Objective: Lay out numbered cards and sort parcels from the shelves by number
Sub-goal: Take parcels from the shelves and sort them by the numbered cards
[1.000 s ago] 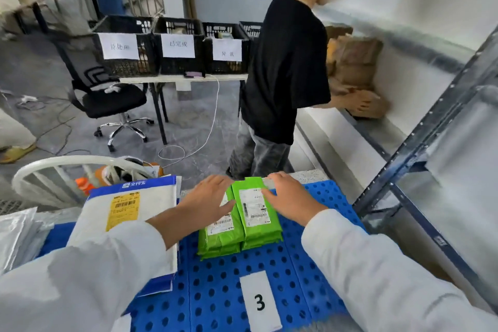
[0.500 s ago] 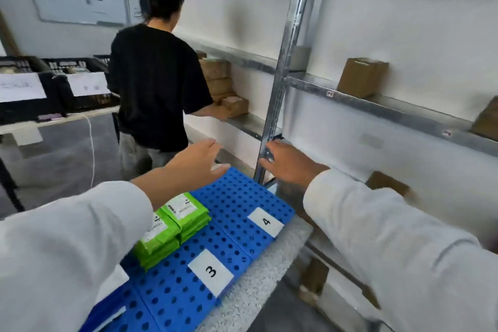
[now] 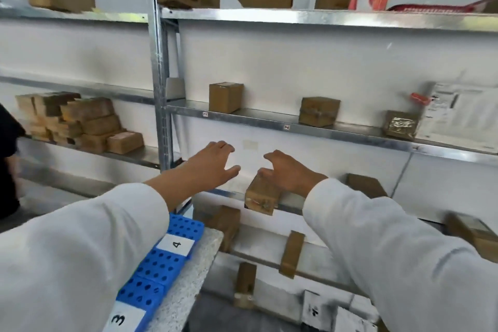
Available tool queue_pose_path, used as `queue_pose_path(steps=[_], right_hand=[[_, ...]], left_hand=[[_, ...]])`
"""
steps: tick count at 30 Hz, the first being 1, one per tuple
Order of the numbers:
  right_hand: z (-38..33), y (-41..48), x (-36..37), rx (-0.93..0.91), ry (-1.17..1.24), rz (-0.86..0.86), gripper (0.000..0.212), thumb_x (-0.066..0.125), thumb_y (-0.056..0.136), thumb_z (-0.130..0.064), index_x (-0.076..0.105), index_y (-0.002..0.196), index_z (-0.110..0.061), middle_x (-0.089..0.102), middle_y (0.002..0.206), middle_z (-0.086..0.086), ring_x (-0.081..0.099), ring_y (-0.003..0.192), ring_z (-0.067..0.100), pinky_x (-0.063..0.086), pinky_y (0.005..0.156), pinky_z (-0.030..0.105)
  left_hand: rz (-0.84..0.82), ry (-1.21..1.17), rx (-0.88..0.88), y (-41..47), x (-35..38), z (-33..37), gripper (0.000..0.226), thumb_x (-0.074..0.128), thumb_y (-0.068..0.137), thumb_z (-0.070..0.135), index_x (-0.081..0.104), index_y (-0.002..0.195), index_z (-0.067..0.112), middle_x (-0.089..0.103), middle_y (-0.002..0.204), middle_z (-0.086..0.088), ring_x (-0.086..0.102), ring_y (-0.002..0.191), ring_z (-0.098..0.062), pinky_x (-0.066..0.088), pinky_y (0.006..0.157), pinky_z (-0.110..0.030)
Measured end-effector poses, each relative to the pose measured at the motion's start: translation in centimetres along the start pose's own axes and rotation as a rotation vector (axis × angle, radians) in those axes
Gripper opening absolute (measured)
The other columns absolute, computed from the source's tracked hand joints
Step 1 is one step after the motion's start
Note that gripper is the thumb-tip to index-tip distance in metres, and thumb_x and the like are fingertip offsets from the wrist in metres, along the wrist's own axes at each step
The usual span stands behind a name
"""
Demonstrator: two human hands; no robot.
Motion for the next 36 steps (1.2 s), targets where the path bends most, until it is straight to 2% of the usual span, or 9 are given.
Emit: queue_pose_path(steps=[3, 7, 9, 12, 15, 22, 27, 31, 36], right_hand=[[4.0, -3.7, -1.5, 0.030, -0.031, -0.047, 0.051, 0.045, 0.099, -0.041, 0.040, 0.143, -0.015, 0.034, 0.152, 0.004, 0.038, 0.135, 0.024, 0.031, 0.109, 0.033], [10.1, -9.3, -4.1, 0.143, -0.042, 0.014, 0.056, 0.044, 0.099, -0.044, 0.034, 0.146, -0.016, 0.034, 0.152, 0.001, 0.039, 0.135, 0.023, 0.032, 0.106, 0.032], [12.9, -11.7, -5.5, 0.201, -0.075, 0.013, 0.057, 0.043, 0.098, -0.045, 0.033, 0.146, -0.017, 0.034, 0.152, 0.000, 0.040, 0.134, 0.024, 0.033, 0.106, 0.035], [16.9, -15.1, -7.9, 0.286, -0.068, 0.023, 0.056, 0.046, 0.096, -0.042, 0.036, 0.142, -0.010, 0.037, 0.147, 0.010, 0.041, 0.131, 0.030, 0.036, 0.108, 0.042], [20.1, -18.8, -10.3, 0.345, -0.027, 0.043, 0.055, 0.047, 0.098, -0.036, 0.036, 0.143, -0.007, 0.036, 0.147, 0.012, 0.039, 0.132, 0.029, 0.034, 0.107, 0.038], [26.8, -25.4, -14.2, 0.420, -0.035, 0.159, 0.058, 0.044, 0.099, -0.042, 0.033, 0.146, -0.011, 0.034, 0.151, 0.006, 0.037, 0.135, 0.023, 0.031, 0.109, 0.034], [30.5, -26.7, -16.0, 0.473, -0.017, 0.224, 0.061, 0.045, 0.098, -0.044, 0.030, 0.149, -0.014, 0.028, 0.156, 0.003, 0.034, 0.140, 0.021, 0.028, 0.114, 0.035], [33.3, -25.9, -16.9, 0.495, -0.003, 0.278, 0.060, 0.047, 0.097, -0.041, 0.032, 0.147, -0.011, 0.032, 0.154, 0.006, 0.036, 0.138, 0.023, 0.030, 0.113, 0.035], [37.6, -23.5, -18.0, 0.521, -0.033, 0.309, 0.056, 0.048, 0.098, -0.037, 0.035, 0.144, -0.009, 0.038, 0.149, 0.010, 0.036, 0.136, 0.025, 0.029, 0.113, 0.036]], left_hand=[[-0.036, -0.033, 0.043, 0.7, 1.3, 5.5, 0.056, 0.048, 0.096, 0.043, 0.036, 0.143, 0.014, 0.036, 0.150, -0.004, 0.034, 0.137, -0.020, 0.031, 0.111, -0.035], [-0.083, -0.084, 0.094, 1.4, 2.2, 13.1, 0.054, 0.048, 0.097, 0.040, 0.036, 0.144, 0.016, 0.034, 0.151, -0.002, 0.034, 0.137, -0.019, 0.032, 0.110, -0.034], [-0.073, -0.092, 0.130, 1.8, 2.2, 16.8, 0.054, 0.047, 0.097, 0.041, 0.035, 0.144, 0.016, 0.032, 0.152, -0.001, 0.033, 0.137, -0.019, 0.031, 0.110, -0.034], [-0.057, -0.106, 0.206, 2.0, 2.1, 22.5, 0.055, 0.045, 0.098, 0.042, 0.034, 0.145, 0.015, 0.030, 0.154, -0.001, 0.030, 0.139, -0.018, 0.029, 0.111, -0.032], [-0.051, -0.141, 0.267, 2.2, 2.1, 27.2, 0.055, 0.046, 0.098, 0.041, 0.035, 0.145, 0.013, 0.032, 0.152, -0.003, 0.033, 0.137, -0.018, 0.030, 0.110, -0.032], [-0.060, -0.137, 0.352, 3.8, 3.7, 36.3, 0.057, 0.047, 0.097, 0.044, 0.036, 0.144, 0.015, 0.033, 0.152, -0.003, 0.036, 0.136, -0.019, 0.033, 0.109, -0.032], [-0.035, -0.160, 0.437, 6.4, 4.2, 41.3, 0.056, 0.047, 0.097, 0.043, 0.037, 0.144, 0.012, 0.036, 0.150, -0.005, 0.035, 0.136, -0.020, 0.032, 0.108, -0.032], [-0.034, -0.120, 0.498, 9.5, 5.4, 43.8, 0.054, 0.048, 0.097, 0.042, 0.041, 0.140, 0.010, 0.043, 0.144, -0.007, 0.037, 0.131, -0.021, 0.035, 0.103, -0.033], [0.062, -0.129, 0.544, 15.7, 6.7, 46.1, 0.047, 0.050, 0.095, 0.040, 0.048, 0.130, 0.008, 0.049, 0.131, -0.006, 0.039, 0.124, -0.021, 0.034, 0.099, -0.031]])
Point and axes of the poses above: each hand's wrist, its own y-axis towards the middle knuckle, its own x-axis out of the palm, z = x × y, the point moved 2 cm from there along y, towards the middle knuckle
